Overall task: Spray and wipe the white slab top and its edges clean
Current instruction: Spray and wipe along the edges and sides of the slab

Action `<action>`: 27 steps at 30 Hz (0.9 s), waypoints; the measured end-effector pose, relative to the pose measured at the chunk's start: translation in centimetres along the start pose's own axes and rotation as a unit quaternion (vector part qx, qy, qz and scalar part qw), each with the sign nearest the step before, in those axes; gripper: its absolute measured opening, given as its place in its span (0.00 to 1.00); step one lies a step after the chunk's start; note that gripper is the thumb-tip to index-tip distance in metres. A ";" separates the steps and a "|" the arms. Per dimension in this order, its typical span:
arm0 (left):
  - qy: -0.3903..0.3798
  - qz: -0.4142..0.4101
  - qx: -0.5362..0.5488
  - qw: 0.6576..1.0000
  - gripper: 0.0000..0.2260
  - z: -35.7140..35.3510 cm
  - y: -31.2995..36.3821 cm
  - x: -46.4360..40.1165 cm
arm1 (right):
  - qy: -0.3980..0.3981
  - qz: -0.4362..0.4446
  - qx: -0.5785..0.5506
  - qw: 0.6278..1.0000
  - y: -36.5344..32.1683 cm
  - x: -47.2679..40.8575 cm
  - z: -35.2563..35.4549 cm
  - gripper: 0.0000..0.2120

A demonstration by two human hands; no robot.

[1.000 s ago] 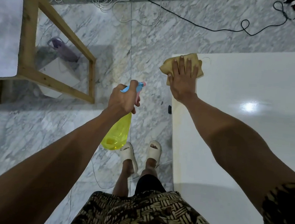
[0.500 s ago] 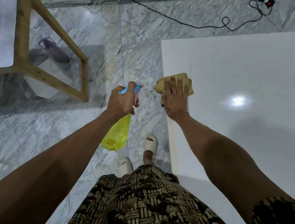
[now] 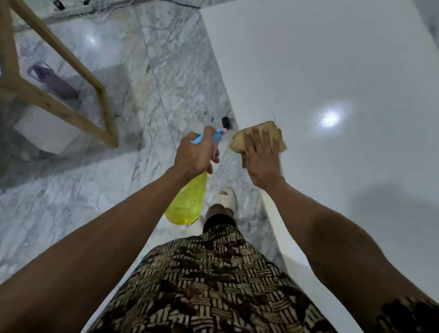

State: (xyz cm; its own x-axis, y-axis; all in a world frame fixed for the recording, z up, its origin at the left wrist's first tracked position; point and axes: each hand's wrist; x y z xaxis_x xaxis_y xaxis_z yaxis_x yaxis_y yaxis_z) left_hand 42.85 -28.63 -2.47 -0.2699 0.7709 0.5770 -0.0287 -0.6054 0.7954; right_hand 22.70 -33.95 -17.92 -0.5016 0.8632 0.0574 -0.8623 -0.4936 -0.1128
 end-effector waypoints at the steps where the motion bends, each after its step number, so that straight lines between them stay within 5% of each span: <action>1: -0.006 -0.001 -0.008 1.000 0.30 -0.5 -0.7 0.8 | 0.001 -0.004 -0.002 1.000 0.0 1.5 -0.1 0.27; 9: -0.040 0.001 -0.056 0.998 0.31 -5.1 -5.7 8.0 | 0.010 -0.040 -0.022 0.999 -0.1 13.2 -0.8 0.27; 17: -0.031 -0.013 -0.086 0.996 0.20 -9.9 -10.5 16.8 | -0.017 -0.044 -0.038 0.998 0.2 26.3 -0.9 0.29; 27: -0.049 -0.006 -0.087 0.995 0.23 -14.8 -16.6 27.4 | -0.025 -0.078 -0.031 0.996 0.4 40.8 -0.9 0.28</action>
State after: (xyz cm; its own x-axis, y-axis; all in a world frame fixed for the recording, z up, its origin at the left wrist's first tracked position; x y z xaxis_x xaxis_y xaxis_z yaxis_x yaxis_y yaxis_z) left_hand 21.65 -0.43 -2.58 -0.1728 0.7893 0.5893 -0.1996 -0.6139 0.7637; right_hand 2.01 1.15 -16.55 -0.3655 0.9220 0.1275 -0.9251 -0.3447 -0.1592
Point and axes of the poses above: each hand's wrist, its own x-axis away from the middle knuckle, its own z-axis out of the back of the hand, y = z × x, and after that the axes turned 1 degree about -y, right-handed
